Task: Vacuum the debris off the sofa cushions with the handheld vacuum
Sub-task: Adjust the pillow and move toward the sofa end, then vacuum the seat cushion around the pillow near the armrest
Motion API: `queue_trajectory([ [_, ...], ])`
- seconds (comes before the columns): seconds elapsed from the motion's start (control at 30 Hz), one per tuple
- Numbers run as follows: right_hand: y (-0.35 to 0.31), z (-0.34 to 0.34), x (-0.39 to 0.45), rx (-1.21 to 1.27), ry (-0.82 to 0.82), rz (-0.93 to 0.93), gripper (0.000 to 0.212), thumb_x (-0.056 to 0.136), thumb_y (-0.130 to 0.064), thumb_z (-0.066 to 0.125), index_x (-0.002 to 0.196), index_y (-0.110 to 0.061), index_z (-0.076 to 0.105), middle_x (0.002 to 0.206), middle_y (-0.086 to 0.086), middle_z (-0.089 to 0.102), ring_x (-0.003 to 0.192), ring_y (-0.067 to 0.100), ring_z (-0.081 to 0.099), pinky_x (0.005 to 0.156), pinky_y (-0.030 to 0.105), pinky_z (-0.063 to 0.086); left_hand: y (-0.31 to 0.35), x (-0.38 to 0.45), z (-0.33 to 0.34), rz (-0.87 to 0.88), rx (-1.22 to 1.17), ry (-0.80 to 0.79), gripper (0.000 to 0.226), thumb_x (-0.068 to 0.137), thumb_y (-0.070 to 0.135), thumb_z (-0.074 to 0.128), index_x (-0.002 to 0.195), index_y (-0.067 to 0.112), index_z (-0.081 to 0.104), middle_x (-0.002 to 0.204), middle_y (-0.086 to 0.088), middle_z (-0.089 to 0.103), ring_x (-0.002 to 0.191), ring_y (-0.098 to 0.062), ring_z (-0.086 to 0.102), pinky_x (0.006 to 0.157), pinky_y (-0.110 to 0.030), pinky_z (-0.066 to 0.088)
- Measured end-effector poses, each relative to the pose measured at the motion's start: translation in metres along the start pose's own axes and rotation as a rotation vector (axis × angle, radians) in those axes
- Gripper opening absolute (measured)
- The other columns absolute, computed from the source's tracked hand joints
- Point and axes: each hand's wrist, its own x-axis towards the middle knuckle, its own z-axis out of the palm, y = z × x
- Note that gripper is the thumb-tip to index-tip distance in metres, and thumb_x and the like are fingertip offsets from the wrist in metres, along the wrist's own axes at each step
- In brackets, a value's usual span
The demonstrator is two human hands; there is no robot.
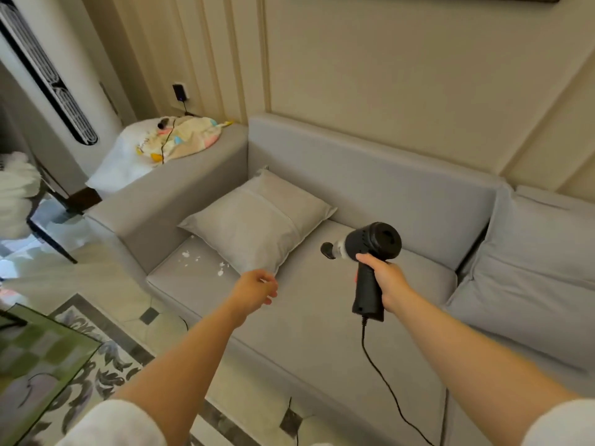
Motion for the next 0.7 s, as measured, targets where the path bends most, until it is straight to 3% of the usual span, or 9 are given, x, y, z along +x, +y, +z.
queue_trajectory([
  [0.13,-0.012,0.031,0.013,-0.064,0.014,-0.088,0.035,0.077,-0.021,0.071,0.104,-0.004,0.058,0.083,0.015,0.062,0.072,0.026,0.061,0.058,0.031,0.05,-0.009,0.006,-0.018,-0.028,-0.027,-0.048,0.005,0.089,0.011,0.051,0.092,0.011,0.056,0.075,-0.003,0.059,0.065,-0.014,0.054,0.061,-0.023,0.041],
  [0.23,-0.024,0.049,0.03,0.085,0.06,-0.04,0.039,0.075,-0.024,0.071,0.107,-0.006,0.057,0.092,0.015,0.062,0.081,0.028,0.06,0.071,0.038,0.052,-0.013,0.02,-0.03,-0.038,0.007,-0.076,0.006,0.089,0.012,0.051,0.093,0.011,0.056,0.076,-0.003,0.059,0.066,-0.014,0.055,0.063,-0.023,0.042],
  [0.3,-0.038,0.061,0.044,0.206,0.074,0.003,0.034,0.074,-0.025,0.072,0.101,-0.009,0.058,0.087,0.011,0.062,0.077,0.025,0.06,0.073,0.04,0.052,-0.008,0.037,-0.041,-0.032,0.033,-0.077,0.006,0.089,0.011,0.052,0.093,0.01,0.056,0.077,-0.004,0.059,0.066,-0.015,0.055,0.062,-0.023,0.042],
  [0.47,-0.077,0.085,0.104,0.483,0.073,0.035,0.024,0.072,-0.025,0.073,0.09,-0.014,0.061,0.072,0.008,0.065,0.05,0.018,0.066,0.053,0.031,0.055,0.031,0.109,-0.061,0.012,0.098,-0.102,0.01,0.089,0.008,0.051,0.096,0.009,0.058,0.082,-0.007,0.06,0.067,-0.015,0.056,0.059,-0.016,0.045],
  [0.57,-0.085,0.091,0.145,0.445,0.088,0.043,0.029,0.073,-0.026,0.072,0.095,-0.012,0.059,0.081,0.009,0.064,0.066,0.021,0.064,0.066,0.037,0.055,0.052,0.155,-0.059,0.009,0.147,-0.164,0.009,0.089,0.009,0.051,0.095,0.01,0.058,0.086,-0.009,0.061,0.071,-0.017,0.056,0.064,-0.019,0.044],
  [0.7,-0.069,0.085,0.192,0.252,0.272,0.068,0.049,0.075,-0.024,0.071,0.116,-0.002,0.055,0.104,0.018,0.061,0.09,0.031,0.059,0.088,0.045,0.051,0.069,0.213,-0.059,0.04,0.164,-0.201,0.008,0.089,0.007,0.05,0.092,0.009,0.057,0.078,-0.005,0.059,0.063,-0.011,0.054,0.046,-0.005,0.045],
])
